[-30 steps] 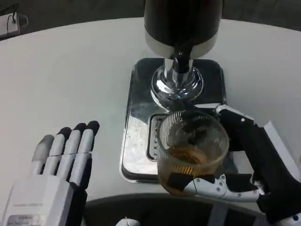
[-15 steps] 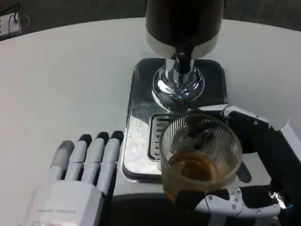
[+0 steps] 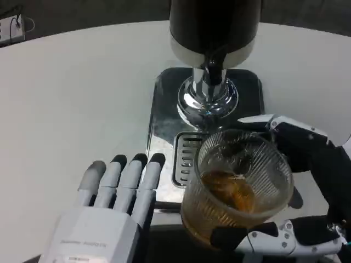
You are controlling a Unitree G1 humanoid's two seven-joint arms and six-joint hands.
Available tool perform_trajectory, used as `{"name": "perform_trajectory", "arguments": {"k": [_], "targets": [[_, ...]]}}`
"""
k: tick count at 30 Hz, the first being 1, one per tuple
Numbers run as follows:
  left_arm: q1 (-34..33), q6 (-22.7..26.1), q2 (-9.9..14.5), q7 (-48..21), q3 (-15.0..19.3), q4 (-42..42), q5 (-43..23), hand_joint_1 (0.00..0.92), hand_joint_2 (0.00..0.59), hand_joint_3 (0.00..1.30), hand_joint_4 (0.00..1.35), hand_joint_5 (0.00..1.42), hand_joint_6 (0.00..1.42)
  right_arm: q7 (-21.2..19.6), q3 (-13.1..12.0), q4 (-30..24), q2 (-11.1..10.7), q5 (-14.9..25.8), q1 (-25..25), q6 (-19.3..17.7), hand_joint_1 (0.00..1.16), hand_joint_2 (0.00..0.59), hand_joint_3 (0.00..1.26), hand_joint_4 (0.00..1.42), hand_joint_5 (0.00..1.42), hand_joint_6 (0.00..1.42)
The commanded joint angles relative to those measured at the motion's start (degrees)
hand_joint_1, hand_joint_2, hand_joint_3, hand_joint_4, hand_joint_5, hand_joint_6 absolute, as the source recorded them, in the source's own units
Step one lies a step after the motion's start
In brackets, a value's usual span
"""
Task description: Grasp the cup under the faucet to collect the drink, then remove the cup.
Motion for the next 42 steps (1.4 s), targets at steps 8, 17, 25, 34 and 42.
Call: {"name": "perform_trajectory", "arguments": {"k": [8, 17, 25, 34, 42], "targets": [[-0.1, -0.2, -0.5, 0.8, -0.1, 0.7, -0.3, 0.000, 0.042, 0.00, 0.00, 0.00, 0.00, -0.2, 2.4, -2.0, 1.1, -2.0, -0.5, -0.9, 1.16, 0.094, 0.83, 1.02, 1.18, 1.42], [-0.2, -0.1, -0.5, 0.7, -0.1, 0.9, -0.6, 0.000, 0.040, 0.00, 0.00, 0.00, 0.00, 0.1, 2.8, -2.4, 1.4, -2.2, -1.0, -0.3, 1.16, 0.099, 0.83, 1.02, 1.18, 1.42], [-0.2, -0.1, -0.7, 0.9, -0.5, 1.1, -0.5, 0.000, 0.037, 0.00, 0.00, 0.00, 0.00, 0.2, 2.4, -2.6, 1.3, -1.8, -1.1, -0.1, 1.16, 0.099, 0.83, 1.02, 1.18, 1.42], [-0.4, -0.2, -0.9, 1.0, -0.6, 1.3, -0.6, 0.000, 0.035, 0.00, 0.00, 0.00, 0.00, 0.1, 1.8, -2.6, 1.3, -1.5, -0.9, 0.3, 1.16, 0.100, 0.83, 1.03, 1.18, 1.42], [-0.2, -0.2, -0.9, 1.2, -0.7, 1.3, -0.6, 0.000, 0.034, 0.00, 0.00, 0.00, 0.00, 0.1, 1.4, -2.6, 1.3, -1.2, -0.7, 0.2, 1.16, 0.100, 0.83, 1.03, 1.18, 1.42]]}}
